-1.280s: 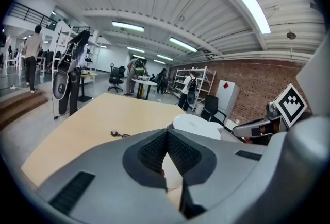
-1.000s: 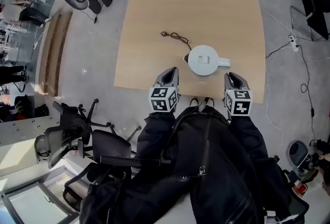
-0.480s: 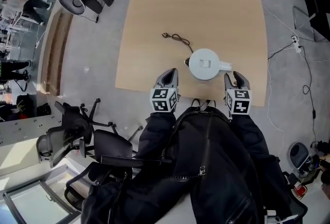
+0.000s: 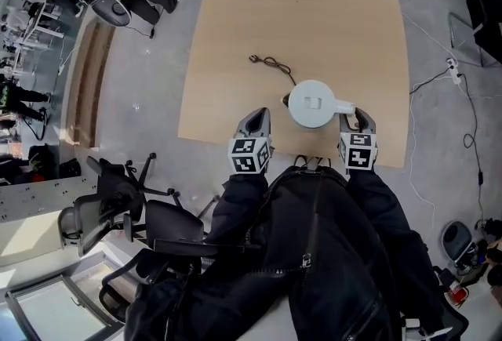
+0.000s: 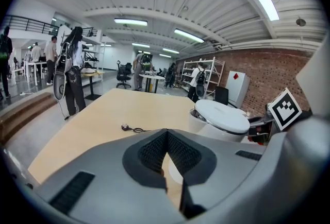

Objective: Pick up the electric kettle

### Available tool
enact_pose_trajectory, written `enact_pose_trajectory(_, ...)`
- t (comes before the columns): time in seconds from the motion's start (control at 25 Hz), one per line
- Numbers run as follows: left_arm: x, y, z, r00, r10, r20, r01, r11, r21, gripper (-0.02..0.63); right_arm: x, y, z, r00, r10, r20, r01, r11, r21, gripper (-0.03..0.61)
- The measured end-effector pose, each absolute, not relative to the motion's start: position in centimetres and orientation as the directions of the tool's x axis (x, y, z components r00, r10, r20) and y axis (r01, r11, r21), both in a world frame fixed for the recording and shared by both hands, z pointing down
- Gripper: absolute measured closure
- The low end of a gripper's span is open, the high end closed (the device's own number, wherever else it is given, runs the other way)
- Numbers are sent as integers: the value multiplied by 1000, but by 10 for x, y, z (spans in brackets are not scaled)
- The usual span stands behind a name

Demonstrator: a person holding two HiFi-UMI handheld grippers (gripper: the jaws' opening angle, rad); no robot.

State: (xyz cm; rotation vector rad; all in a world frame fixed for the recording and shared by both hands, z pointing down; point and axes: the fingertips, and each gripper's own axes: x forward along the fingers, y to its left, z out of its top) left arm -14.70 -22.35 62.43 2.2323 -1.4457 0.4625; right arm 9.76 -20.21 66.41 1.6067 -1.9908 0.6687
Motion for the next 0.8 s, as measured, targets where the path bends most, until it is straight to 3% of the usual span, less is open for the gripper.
enact_pose_trajectory(0.44,-148,-227,626,394,-772,498,-918,-359,169,614,98,-219,670,-111,-794,597,-980,187,67,430)
enact_pose_trajectory(0.8,-157,-233,623,383,-779,497,-923,-348,165,614,90,-227,666,-110,-800,590,-980,186,69,430)
